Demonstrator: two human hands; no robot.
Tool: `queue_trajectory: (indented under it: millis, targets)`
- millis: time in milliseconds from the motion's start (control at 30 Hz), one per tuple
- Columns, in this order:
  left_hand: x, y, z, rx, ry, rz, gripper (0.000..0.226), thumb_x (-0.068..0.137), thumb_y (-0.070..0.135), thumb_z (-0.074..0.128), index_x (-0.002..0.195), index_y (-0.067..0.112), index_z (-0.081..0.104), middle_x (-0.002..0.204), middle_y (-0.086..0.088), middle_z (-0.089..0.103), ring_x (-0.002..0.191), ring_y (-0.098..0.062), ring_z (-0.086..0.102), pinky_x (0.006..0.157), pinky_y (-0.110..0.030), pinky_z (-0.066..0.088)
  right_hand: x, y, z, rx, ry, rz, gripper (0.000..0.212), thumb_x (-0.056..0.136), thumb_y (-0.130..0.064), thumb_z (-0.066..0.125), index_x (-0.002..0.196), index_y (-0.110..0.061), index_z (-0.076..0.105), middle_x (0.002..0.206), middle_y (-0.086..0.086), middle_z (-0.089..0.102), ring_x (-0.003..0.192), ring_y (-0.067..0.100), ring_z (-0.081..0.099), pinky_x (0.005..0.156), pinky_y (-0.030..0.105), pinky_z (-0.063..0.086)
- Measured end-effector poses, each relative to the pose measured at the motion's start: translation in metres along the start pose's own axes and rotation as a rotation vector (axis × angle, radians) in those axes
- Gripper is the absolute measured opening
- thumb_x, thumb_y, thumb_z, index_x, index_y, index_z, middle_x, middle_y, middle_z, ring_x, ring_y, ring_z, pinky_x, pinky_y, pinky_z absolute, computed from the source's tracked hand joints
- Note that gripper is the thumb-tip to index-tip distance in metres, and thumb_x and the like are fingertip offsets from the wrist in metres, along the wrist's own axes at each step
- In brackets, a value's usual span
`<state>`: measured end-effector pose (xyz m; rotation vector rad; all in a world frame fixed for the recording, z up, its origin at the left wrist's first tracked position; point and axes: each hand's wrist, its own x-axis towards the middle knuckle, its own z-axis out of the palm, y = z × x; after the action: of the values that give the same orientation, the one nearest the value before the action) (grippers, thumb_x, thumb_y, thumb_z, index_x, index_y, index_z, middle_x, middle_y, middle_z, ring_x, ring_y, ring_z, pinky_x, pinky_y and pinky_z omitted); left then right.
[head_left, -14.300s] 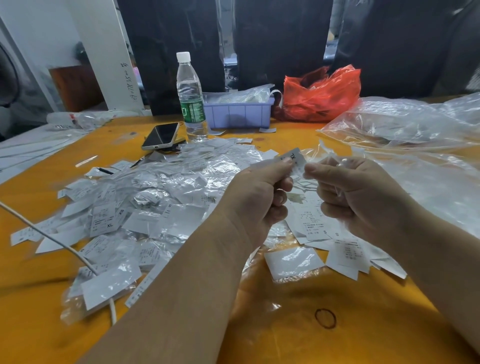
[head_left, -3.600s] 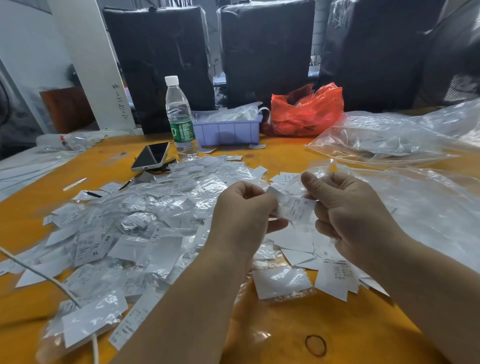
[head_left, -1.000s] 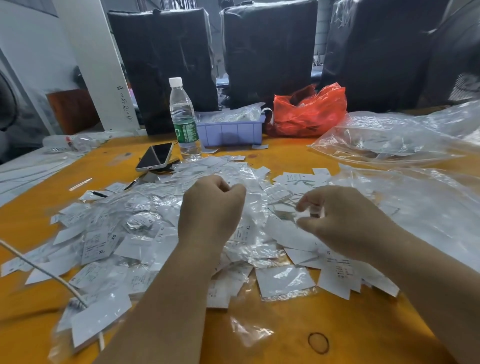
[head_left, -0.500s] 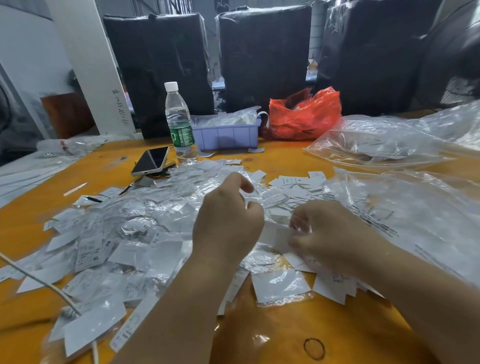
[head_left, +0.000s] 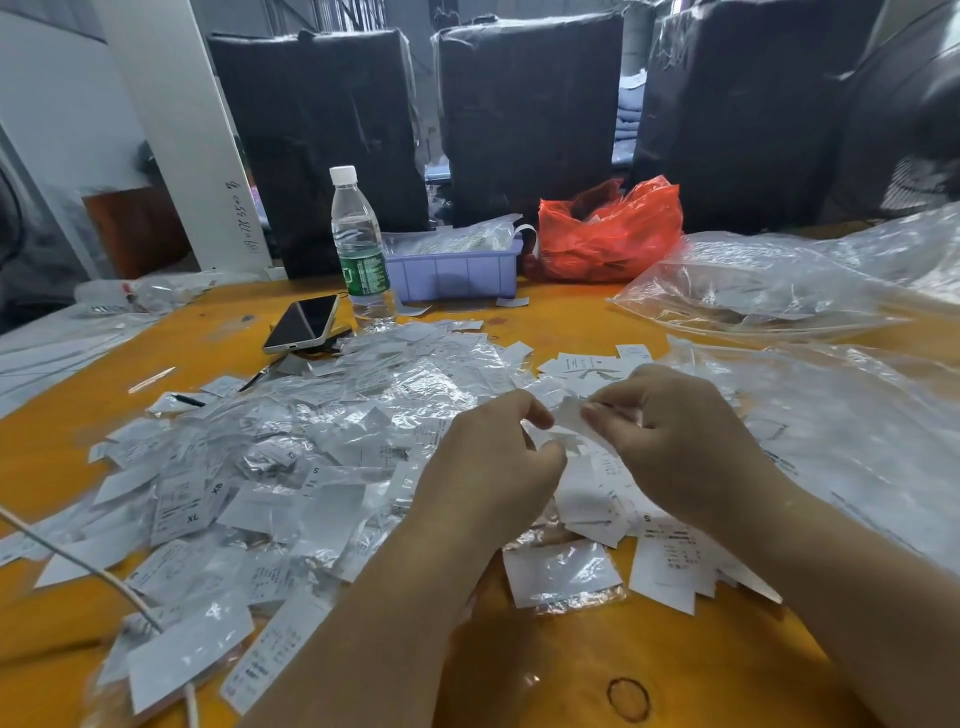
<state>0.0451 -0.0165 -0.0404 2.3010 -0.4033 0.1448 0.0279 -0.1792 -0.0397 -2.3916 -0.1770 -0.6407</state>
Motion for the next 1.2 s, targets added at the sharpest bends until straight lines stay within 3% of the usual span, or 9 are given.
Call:
queue_trajectory:
  millis: [133, 267, 367, 533, 633, 733, 933, 1100, 1200]
  targets:
    - [0.003, 0.006, -0.003, -0.344, -0.082, -0.103, 0.028, 0.095, 0.046, 0.054, 0.089, 0.022, 0.066, 0.068, 0.007, 0.059, 0.057, -0.009, 0.050, 0.053, -0.026, 0.035, -0.001, -0.003, -0.004, 0.285, 0.016, -0.093, 0.022, 0.095, -0.025, 0.059, 0.080, -0.024, 0.076, 0.056, 0.005, 0.061, 0.047, 0.008, 0.047, 0.044, 0.023, 0.035]
    - [0.002, 0.012, -0.010, -0.761, -0.208, -0.258, 0.050, 0.094, 0.058, 0.043, 0.082, 0.016, 0.067, 0.064, 0.002, 0.061, 0.051, -0.010, 0.048, 0.043, -0.022, 0.035, -0.003, -0.007, -0.001, 0.352, -0.008, -0.150, 0.016, 0.093, -0.024, 0.062, 0.091, -0.022, 0.078, 0.076, 0.009, 0.072, 0.068, 0.030, 0.065, 0.060, 0.048, 0.052]
    - [0.002, 0.012, -0.011, -0.888, -0.239, -0.269, 0.041, 0.096, 0.045, 0.047, 0.083, 0.013, 0.068, 0.072, -0.004, 0.065, 0.056, -0.012, 0.055, 0.044, -0.023, 0.041, -0.003, -0.009, -0.001, 0.311, -0.016, -0.177, 0.014, 0.091, -0.014, 0.065, 0.090, -0.018, 0.078, 0.077, 0.000, 0.072, 0.071, 0.020, 0.067, 0.065, 0.046, 0.054]
    - [0.003, 0.013, -0.012, -0.889, -0.042, -0.248, 0.021, 0.091, 0.000, 0.051, 0.089, 0.011, 0.069, 0.068, -0.002, 0.066, 0.055, -0.008, 0.060, 0.044, -0.022, 0.046, -0.004, -0.015, -0.006, 0.357, -0.097, -0.019, 0.017, 0.089, -0.027, 0.061, 0.104, -0.030, 0.068, 0.083, 0.007, 0.070, 0.077, 0.020, 0.067, 0.069, 0.039, 0.057]
    - [0.003, 0.011, -0.012, -0.808, 0.035, -0.234, 0.026, 0.089, -0.003, 0.051, 0.085, 0.015, 0.070, 0.074, -0.002, 0.068, 0.056, -0.007, 0.060, 0.046, -0.022, 0.048, 0.002, -0.020, -0.012, 0.659, -0.134, 0.242, 0.016, 0.095, -0.006, 0.044, 0.104, -0.014, 0.054, 0.065, 0.001, 0.047, 0.047, 0.010, 0.040, 0.040, 0.023, 0.031]
    - [-0.001, 0.013, -0.009, -0.663, 0.040, -0.148, 0.031, 0.088, -0.003, 0.050, 0.082, 0.018, 0.071, 0.077, 0.001, 0.069, 0.061, -0.007, 0.059, 0.048, -0.021, 0.048, 0.007, -0.024, -0.017, 0.892, -0.135, 0.445, 0.014, 0.093, -0.002, 0.029, 0.095, -0.012, 0.039, 0.059, 0.001, 0.035, 0.047, 0.011, 0.025, 0.045, 0.022, 0.016]
    - [-0.006, 0.015, 0.000, -0.395, -0.024, 0.082, 0.015, 0.085, 0.040, 0.067, 0.085, 0.025, 0.071, 0.076, 0.012, 0.069, 0.071, -0.002, 0.062, 0.062, -0.030, 0.054, 0.018, -0.020, 0.016, 0.817, -0.076, 0.468, 0.007, 0.090, -0.010, 0.038, 0.084, -0.010, 0.041, 0.065, 0.006, 0.037, 0.030, -0.001, 0.039, 0.030, 0.012, 0.031]
    - [-0.004, 0.012, -0.001, -0.360, 0.024, 0.080, 0.008, 0.089, 0.025, 0.066, 0.083, 0.023, 0.071, 0.069, 0.014, 0.066, 0.067, 0.000, 0.060, 0.063, -0.026, 0.048, 0.018, -0.002, 0.022, 0.808, -0.173, 0.402, 0.009, 0.093, -0.012, 0.038, 0.087, -0.016, 0.044, 0.046, -0.005, 0.050, 0.033, -0.001, 0.040, 0.031, 0.013, 0.030]
    - [-0.002, 0.011, -0.005, -0.440, 0.048, 0.043, 0.009, 0.088, 0.020, 0.067, 0.080, 0.020, 0.071, 0.070, 0.009, 0.065, 0.071, -0.011, 0.061, 0.064, -0.032, 0.048, 0.007, -0.004, 0.008, 0.663, -0.304, 0.252, 0.009, 0.084, -0.022, 0.053, 0.090, -0.016, 0.056, 0.052, -0.014, 0.053, 0.042, -0.004, 0.044, 0.038, 0.008, 0.032]
